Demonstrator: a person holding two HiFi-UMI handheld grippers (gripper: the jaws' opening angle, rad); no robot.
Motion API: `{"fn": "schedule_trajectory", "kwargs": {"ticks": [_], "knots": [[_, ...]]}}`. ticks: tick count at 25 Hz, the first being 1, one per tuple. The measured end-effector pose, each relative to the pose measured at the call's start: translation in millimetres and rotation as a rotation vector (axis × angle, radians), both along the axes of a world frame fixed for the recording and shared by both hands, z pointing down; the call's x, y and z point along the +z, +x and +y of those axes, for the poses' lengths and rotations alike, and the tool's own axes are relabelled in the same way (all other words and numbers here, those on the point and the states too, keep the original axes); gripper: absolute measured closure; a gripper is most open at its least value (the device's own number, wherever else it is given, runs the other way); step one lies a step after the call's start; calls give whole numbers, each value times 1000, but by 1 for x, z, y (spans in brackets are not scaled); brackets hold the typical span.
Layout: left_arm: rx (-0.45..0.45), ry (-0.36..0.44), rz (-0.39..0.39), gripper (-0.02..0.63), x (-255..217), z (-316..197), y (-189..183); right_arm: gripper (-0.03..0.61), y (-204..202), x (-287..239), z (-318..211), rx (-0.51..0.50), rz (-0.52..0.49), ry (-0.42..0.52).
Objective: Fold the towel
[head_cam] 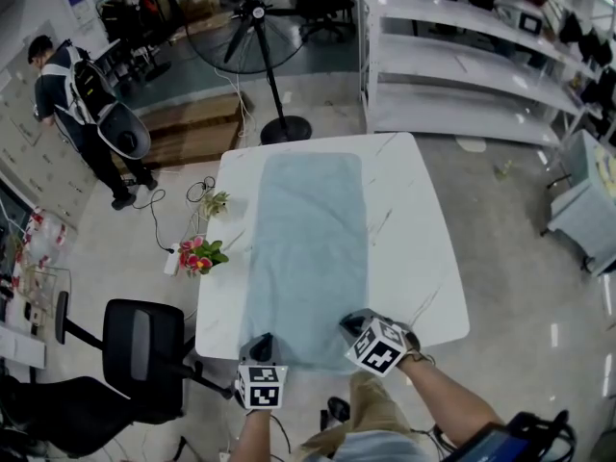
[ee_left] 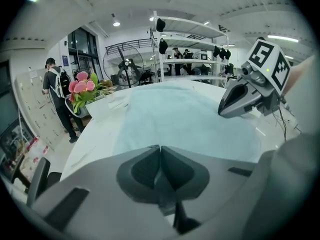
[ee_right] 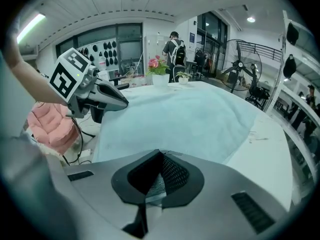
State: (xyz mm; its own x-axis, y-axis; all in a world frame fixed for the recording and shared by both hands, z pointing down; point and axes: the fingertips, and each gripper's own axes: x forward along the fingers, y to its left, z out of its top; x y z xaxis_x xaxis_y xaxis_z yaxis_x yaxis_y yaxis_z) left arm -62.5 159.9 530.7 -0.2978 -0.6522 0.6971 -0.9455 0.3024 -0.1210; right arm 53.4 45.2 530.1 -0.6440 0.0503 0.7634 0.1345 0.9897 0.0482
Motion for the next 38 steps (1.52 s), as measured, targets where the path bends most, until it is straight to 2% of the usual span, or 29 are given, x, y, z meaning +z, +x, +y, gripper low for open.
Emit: {"fn": "schedule_trajectory", "kwargs": {"ticks": [24,33,35,38], "knots": [[-14,-16,-36,600,-1,18,14,565,16,-1,14,-79,-1,-2],[-2,-6,-43,601,0,19,18,565,18,1,13,-68,-9,-15],[14,25,-56,600,-4,19,18,565,18,0,14,-77,-13,-13],[36,149,-78,600,-25,22,9,538,17,-16,16,-113,-80,-1]]}}
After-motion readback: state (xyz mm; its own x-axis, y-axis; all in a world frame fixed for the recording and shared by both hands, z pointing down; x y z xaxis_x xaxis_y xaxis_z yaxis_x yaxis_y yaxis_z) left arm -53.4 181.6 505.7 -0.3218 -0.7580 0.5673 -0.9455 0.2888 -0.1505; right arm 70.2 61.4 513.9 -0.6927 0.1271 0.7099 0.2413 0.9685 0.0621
